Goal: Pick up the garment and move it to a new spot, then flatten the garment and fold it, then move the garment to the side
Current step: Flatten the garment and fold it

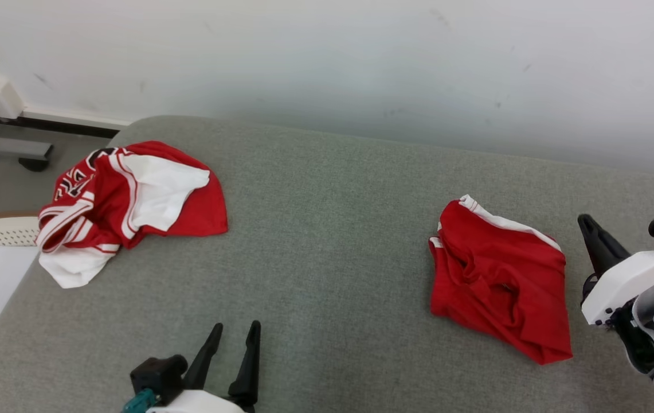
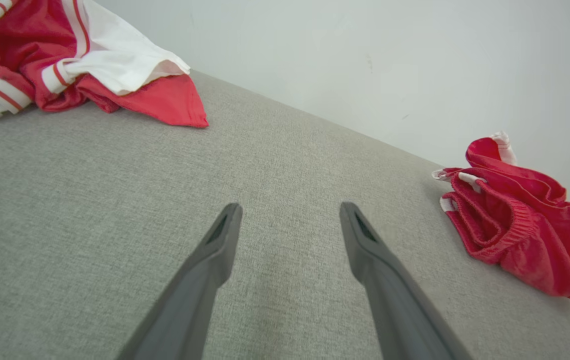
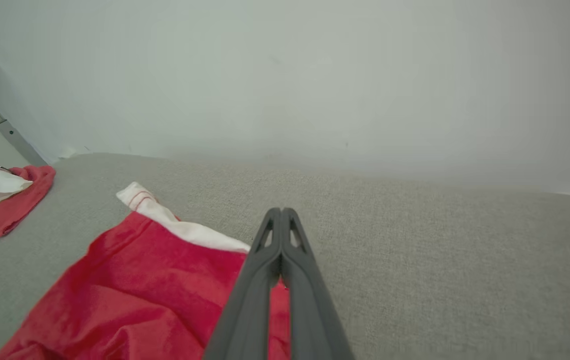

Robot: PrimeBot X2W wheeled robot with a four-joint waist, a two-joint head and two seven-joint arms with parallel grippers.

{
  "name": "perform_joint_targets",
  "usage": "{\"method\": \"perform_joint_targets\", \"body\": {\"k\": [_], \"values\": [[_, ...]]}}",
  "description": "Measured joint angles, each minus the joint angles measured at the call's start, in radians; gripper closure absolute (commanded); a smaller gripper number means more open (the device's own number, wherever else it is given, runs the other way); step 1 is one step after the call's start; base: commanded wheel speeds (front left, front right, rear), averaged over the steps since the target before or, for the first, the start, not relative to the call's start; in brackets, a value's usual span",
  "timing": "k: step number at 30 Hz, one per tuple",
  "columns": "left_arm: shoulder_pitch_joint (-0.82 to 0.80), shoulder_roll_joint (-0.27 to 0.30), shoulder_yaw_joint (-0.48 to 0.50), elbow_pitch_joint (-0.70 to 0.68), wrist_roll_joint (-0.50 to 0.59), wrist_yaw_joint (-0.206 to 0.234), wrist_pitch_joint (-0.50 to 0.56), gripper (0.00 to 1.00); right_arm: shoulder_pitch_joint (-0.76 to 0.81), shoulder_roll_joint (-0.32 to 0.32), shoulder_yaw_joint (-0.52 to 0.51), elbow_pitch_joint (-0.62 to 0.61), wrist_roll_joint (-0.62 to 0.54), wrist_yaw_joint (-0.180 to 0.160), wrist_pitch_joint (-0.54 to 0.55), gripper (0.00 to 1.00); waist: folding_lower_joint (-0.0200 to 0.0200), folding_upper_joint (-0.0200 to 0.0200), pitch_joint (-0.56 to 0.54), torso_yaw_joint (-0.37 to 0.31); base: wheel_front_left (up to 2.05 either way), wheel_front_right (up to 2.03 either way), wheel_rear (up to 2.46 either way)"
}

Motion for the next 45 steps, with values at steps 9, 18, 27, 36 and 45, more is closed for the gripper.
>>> {"method": "perform_joint_targets", "body": {"k": [9,18,27,36,45], "values": [[-0.014,0.000,-0.009,0.012,-0.001,-0.006,0.000,0.00,0.102,0.038,-0.106,-0.133,0.364,0.000,0.293,1.00,0.0000,0.0001,0.016,0.029,0.00,0.00,0.00],[-0.009,0.000,-0.010,0.023,-0.005,-0.004,0.000,0.00,0.209,0.021,-0.078,-0.336,0.443,0.000,0.451,1.00,0.0000,0.0000,-0.013,0.056,0.00,0.00,0.00],[0.003,0.000,-0.002,0.027,-0.003,-0.003,0.000,0.00,0.269,0.087,-0.041,-0.445,0.418,0.000,0.446,1.00,0.0000,0.0000,-0.030,0.038,0.00,0.00,0.00],[0.015,0.000,0.020,0.019,0.013,-0.004,0.000,0.00,0.269,0.053,-0.053,-0.563,0.345,0.000,0.319,0.89,0.0000,0.0000,-0.060,-0.005,0.00,0.00,0.00],[0.022,0.000,0.048,-0.023,0.039,-0.004,0.000,0.00,0.225,-0.064,-0.071,-0.604,0.213,0.000,0.147,0.00,0.0000,0.0000,-0.088,-0.075,0.00,0.00,0.00]]}}
